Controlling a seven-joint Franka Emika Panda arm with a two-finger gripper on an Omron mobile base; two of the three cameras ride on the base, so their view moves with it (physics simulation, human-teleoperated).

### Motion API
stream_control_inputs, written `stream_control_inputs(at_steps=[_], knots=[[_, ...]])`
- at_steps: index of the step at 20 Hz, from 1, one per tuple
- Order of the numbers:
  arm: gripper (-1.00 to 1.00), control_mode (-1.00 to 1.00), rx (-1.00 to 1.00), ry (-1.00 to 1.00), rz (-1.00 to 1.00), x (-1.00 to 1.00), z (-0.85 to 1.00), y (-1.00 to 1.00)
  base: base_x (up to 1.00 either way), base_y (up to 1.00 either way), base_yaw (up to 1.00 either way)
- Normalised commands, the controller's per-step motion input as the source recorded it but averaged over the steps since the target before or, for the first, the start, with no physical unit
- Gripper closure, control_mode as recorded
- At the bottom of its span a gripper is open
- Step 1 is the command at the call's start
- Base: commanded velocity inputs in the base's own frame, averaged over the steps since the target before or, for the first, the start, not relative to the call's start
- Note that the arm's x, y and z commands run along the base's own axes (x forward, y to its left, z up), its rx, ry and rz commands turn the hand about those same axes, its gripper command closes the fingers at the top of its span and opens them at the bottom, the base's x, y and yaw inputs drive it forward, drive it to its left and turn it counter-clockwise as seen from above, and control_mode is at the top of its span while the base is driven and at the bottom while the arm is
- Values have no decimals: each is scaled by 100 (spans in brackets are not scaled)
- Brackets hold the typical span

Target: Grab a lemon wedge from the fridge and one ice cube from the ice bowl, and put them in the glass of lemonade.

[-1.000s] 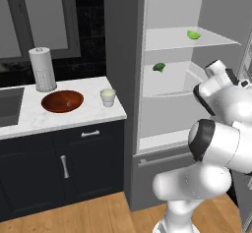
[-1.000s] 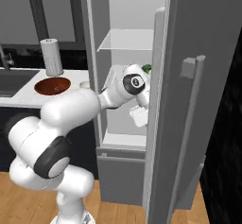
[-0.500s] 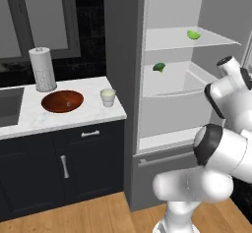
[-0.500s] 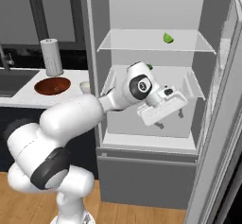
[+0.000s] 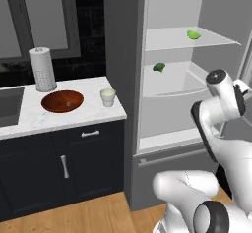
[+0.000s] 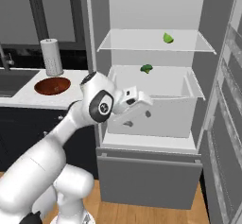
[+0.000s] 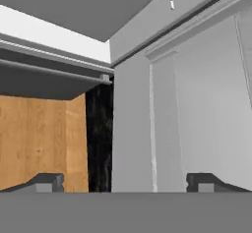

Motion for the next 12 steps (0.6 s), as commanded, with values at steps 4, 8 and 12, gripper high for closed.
stream_control_inputs(at_steps=[4, 8, 12], knots=[[-100, -100, 3, -41, 0, -35, 0, 100, 0, 0, 0], [-100, -100, 14, -41, -4, -32, -1, 100, 0, 0, 0], [-100, -100, 19, -33, -5, -55, -1, 100, 0, 0, 0]])
